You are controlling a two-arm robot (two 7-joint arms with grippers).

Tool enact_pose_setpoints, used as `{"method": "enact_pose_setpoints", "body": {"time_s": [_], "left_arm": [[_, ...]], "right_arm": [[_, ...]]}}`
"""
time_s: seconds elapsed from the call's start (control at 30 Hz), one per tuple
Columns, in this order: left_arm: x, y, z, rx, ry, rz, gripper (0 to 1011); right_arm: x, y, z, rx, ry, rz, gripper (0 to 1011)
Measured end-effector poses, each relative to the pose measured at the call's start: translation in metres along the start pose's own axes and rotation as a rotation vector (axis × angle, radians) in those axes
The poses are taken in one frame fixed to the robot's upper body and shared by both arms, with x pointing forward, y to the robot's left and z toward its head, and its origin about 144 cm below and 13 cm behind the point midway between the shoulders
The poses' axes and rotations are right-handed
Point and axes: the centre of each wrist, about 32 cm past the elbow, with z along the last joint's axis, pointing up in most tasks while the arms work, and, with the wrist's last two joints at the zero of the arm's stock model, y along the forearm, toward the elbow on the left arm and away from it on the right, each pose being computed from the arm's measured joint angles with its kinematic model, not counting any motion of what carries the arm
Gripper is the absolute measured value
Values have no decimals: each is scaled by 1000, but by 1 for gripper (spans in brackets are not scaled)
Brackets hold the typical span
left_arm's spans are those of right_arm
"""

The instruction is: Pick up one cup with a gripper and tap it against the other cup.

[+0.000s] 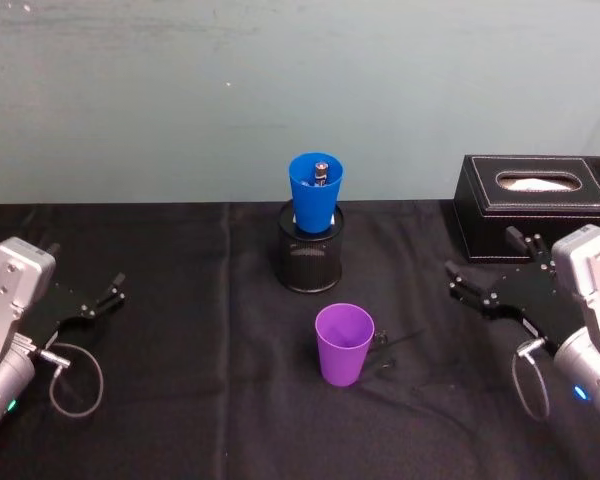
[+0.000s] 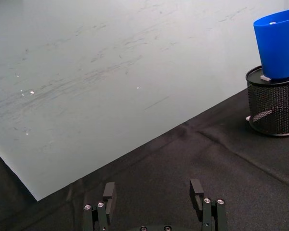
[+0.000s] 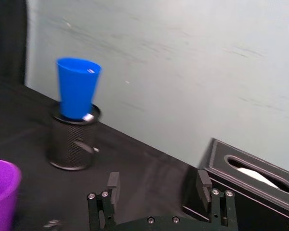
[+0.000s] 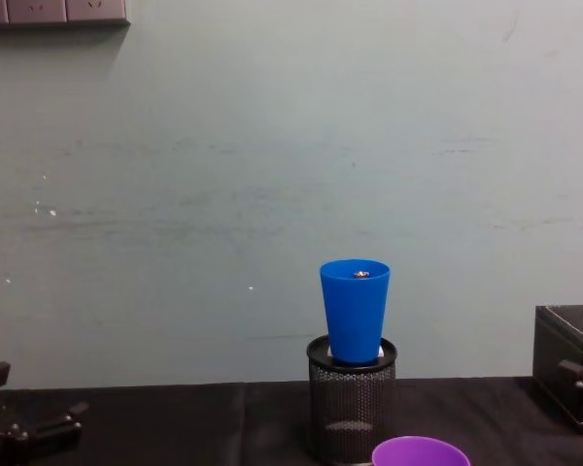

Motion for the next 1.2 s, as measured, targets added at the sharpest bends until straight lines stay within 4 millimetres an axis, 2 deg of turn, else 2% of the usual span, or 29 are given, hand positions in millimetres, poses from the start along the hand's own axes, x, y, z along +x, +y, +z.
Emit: {"method": "enact_pose_setpoints", "body": {"time_s": [0.23,0.43,0.53,0.7,1.03,1.2], "left_arm": [[0,0,0,0,0,0,1000],[0,0,0,0,0,0,1000],[0,0,0,0,0,0,1000],[0,0,0,0,0,0,1000],[0,0,0,0,0,0,1000],[0,0,0,0,0,0,1000]], "right_arm": [[-19,-19,-9,22,145,144,1003],[-42,-23,-23,24,290,247,1002],[-54,-21,-29,27,337,305,1003],[-63,-15,-30,25,345,349,1003],[-69,0,-27,12,281,382,1003],[-72,13,-26,13,253,388,1003]]}}
